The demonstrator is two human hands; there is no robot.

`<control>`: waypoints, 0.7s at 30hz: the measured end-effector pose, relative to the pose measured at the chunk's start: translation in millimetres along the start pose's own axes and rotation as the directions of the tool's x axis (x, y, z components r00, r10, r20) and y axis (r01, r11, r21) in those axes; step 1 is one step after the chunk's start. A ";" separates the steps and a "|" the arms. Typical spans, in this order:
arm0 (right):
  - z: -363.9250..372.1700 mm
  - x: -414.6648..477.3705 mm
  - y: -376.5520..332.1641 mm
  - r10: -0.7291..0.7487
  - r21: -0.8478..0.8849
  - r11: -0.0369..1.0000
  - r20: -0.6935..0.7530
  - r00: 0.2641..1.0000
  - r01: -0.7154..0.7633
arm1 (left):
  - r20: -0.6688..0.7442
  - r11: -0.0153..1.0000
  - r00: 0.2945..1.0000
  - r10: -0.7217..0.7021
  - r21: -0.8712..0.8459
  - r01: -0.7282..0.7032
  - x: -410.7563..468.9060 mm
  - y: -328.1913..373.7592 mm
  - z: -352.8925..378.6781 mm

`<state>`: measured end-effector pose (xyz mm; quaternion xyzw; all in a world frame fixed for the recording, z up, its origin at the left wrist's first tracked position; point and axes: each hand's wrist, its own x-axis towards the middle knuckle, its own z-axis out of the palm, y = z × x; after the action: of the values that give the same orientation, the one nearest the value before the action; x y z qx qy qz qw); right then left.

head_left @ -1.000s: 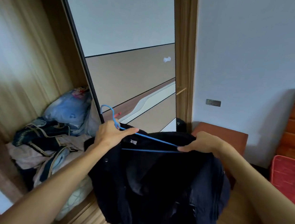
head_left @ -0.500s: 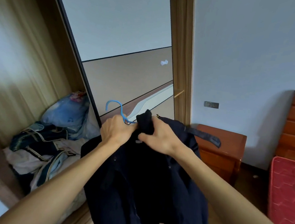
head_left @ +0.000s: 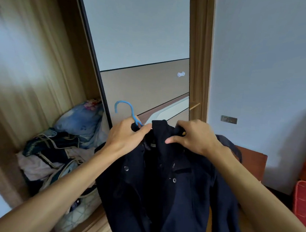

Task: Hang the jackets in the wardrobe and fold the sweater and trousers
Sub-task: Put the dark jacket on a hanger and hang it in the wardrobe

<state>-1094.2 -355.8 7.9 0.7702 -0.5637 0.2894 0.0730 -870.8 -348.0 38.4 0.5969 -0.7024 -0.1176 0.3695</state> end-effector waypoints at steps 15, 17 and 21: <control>15.5 70.1 -65.0 0.096 0.839 0.189 0.501 0.860 -0.509 | 0.048 0.982 0.997 0.060 0.178 -0.068 46.9 -53.8 -55.1; 11.6 90.0 -83.9 -0.028 0.855 0.010 0.519 0.854 -0.519 | 0.040 0.987 0.999 -0.036 0.158 0.029 49.7 -79.6 -66.8; 18.7 133.1 -135.5 -0.153 0.872 -0.042 0.477 0.865 -0.488 | -0.045 0.974 0.981 -0.191 -0.132 0.184 71.3 -105.7 -92.0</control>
<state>-937.8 -426.0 91.8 0.5491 -0.2783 0.4254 -0.6634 -731.7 -416.0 65.6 0.6387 -0.6232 -0.1794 0.4142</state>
